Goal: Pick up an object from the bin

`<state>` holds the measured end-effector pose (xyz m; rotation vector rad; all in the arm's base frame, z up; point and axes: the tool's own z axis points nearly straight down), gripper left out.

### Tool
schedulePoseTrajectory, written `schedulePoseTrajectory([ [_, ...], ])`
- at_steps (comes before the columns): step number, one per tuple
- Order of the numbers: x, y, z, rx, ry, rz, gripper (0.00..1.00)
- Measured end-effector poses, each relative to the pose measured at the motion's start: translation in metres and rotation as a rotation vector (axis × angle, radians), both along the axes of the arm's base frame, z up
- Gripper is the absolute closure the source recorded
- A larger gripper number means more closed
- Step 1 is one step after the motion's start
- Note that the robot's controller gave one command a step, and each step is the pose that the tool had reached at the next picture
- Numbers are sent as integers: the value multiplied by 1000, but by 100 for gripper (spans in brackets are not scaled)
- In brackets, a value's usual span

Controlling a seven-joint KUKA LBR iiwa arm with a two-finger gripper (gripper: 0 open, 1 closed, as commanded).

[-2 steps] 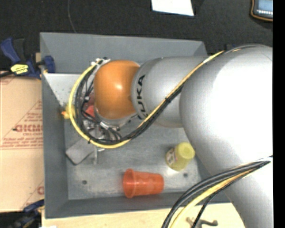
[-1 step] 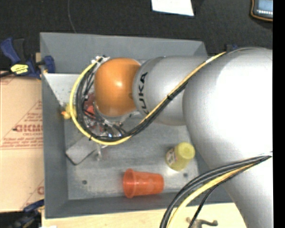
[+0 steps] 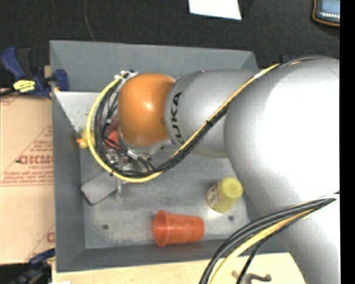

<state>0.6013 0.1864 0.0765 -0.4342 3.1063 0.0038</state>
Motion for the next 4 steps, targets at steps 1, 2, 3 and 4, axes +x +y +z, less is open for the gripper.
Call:
schedulePoseTrajectory([
  [1,-1,0,1,-1,1,-25,100],
  [2,-1,0,5,1,-1,-31,100],
  [3,-1,0,19,0,0,-30,100],
  [4,-2,-1,57,-2,4,-32,100],
])
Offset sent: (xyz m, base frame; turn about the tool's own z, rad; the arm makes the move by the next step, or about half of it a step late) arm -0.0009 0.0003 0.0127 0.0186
